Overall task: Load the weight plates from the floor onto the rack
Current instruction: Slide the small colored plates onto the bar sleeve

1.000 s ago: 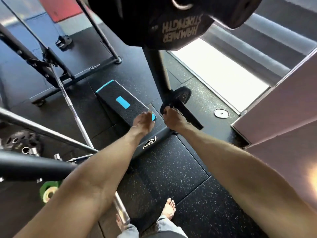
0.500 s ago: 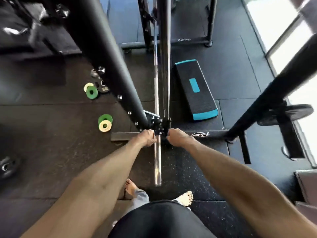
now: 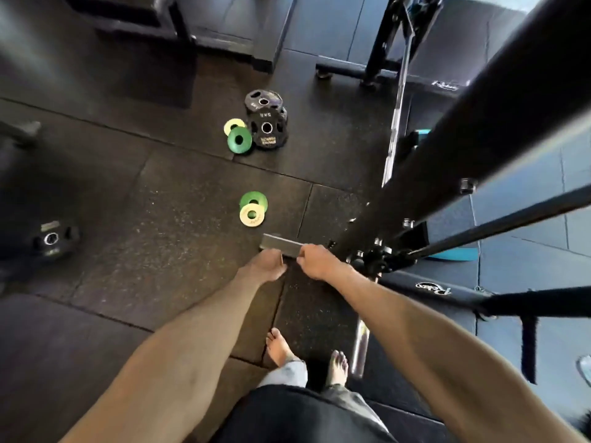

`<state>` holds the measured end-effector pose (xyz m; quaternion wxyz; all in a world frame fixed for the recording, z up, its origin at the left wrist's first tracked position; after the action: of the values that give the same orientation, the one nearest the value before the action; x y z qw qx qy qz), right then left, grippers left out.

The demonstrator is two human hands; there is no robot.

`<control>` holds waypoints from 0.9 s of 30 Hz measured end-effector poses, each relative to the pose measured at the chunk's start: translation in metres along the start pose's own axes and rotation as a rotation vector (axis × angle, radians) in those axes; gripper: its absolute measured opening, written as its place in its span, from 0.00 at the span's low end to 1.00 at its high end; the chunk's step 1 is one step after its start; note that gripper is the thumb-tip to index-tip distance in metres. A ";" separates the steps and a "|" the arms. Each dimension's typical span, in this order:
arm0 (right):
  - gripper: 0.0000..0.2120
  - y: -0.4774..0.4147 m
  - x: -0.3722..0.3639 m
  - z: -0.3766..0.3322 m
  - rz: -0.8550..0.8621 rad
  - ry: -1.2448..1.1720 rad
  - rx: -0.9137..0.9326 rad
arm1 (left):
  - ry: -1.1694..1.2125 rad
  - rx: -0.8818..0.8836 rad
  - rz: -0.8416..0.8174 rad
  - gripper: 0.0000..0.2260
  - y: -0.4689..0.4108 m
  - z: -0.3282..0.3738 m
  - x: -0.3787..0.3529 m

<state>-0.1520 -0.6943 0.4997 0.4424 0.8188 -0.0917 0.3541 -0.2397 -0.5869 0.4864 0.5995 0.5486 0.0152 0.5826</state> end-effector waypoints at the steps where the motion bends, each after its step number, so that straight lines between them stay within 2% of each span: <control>1: 0.15 -0.012 0.000 -0.010 0.000 -0.001 -0.008 | 0.006 0.031 0.004 0.12 -0.007 -0.015 0.009; 4: 0.15 -0.049 -0.002 -0.034 -0.007 -0.033 -0.037 | 0.034 0.102 0.007 0.11 -0.023 -0.053 0.031; 13: 0.15 -0.160 -0.011 -0.080 -0.050 -0.118 -0.092 | -0.020 0.156 -0.039 0.09 -0.099 -0.128 0.086; 27: 0.12 -0.333 -0.023 -0.100 -0.035 -0.330 -0.257 | -0.078 0.091 -0.049 0.09 -0.282 -0.187 0.135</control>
<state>-0.0639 -0.4220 0.3003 0.5283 0.8040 -0.1928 0.1929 -0.1272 -0.2911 0.3051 0.5881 0.5971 0.0319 0.5446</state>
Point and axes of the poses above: each hand's wrist, its own y-axis away from the middle knuckle, its own x-axis out of the back of the hand, z = x × y, the point moved 3 cm from there along -y, towards the middle knuckle, and after that the axes turned 2 degrees about y, right-handed, at the moved point
